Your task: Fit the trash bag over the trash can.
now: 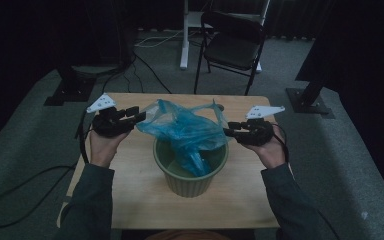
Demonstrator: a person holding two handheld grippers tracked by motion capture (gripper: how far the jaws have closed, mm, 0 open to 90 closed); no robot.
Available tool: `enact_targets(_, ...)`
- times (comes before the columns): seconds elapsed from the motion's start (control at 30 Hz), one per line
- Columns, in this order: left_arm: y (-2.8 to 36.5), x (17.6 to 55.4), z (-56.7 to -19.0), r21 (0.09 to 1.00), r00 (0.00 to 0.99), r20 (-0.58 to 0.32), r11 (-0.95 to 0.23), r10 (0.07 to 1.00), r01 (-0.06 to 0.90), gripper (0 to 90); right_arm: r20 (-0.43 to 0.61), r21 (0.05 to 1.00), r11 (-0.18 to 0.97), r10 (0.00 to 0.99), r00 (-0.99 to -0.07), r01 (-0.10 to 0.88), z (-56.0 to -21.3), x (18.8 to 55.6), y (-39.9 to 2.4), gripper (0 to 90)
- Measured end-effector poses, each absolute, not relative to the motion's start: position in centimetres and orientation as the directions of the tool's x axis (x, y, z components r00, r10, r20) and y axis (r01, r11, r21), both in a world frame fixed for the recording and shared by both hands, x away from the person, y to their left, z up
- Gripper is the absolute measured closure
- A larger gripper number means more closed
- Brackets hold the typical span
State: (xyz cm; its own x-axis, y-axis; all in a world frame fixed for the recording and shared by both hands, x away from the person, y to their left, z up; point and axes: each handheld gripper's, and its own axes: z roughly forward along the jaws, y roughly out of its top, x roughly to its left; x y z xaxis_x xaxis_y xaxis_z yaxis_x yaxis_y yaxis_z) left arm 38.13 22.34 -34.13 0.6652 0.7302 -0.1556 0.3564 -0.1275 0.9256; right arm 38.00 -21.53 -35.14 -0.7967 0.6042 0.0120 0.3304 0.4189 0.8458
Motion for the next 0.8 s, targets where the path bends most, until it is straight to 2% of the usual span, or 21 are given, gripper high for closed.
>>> enact_targets(0.2,22.7,39.1,-34.9,0.912,0.66,-0.201,-0.108,0.724,0.396,51.4,0.033,0.841,0.423,0.584,-0.811,0.339,-35.4,38.4,-21.0,63.0)
enact_targets(0.3,22.4,39.6,-35.7,0.894,0.671,-0.232,-0.118,0.704,0.433,51.2,0.044,0.834,0.432,0.568,-0.822,0.343,-35.6,38.6,-20.7,64.1)
enact_targets(0.4,22.2,39.3,-36.0,0.893,0.68,-0.225,-0.132,0.698,0.43,60.9,0.054,0.831,0.438,0.55,-0.833,0.344,-35.8,38.4,-20.8,72.4)
enact_targets(0.43,22.2,39.3,-36.0,0.893,0.68,-0.225,-0.132,0.698,0.43,64.1,0.054,0.831,0.438,0.55,-0.833,0.344,-35.8,38.4,-20.8,72.4)
enact_targets(0.47,22.0,39.0,-36.0,0.897,0.684,-0.211,-0.14,0.698,0.42,64.1,0.056,0.831,0.439,0.547,-0.835,0.343,-35.8,38.4,-20.8,75.7)
enact_targets(0.5,22.0,38.8,-36.0,0.898,0.689,-0.205,-0.146,0.695,0.414,70.9,0.053,0.832,0.443,0.538,-0.842,0.335,-35.9,38.2,-21.0,80.3)
enact_targets(0.57,21.8,38.4,-36.0,0.905,0.709,-0.192,-0.157,0.679,0.395,75.9,0.052,0.832,0.446,0.53,-0.847,0.33,-35.8,38.0,-21.0,84.0)
enact_targets(0.8,21.4,36.4,-36.2,0.911,0.752,-0.136,-0.217,0.645,0.351,85.4,0.045,0.83,0.468,0.486,-0.873,0.303,-35.9,36.9,-21.5,89.7)
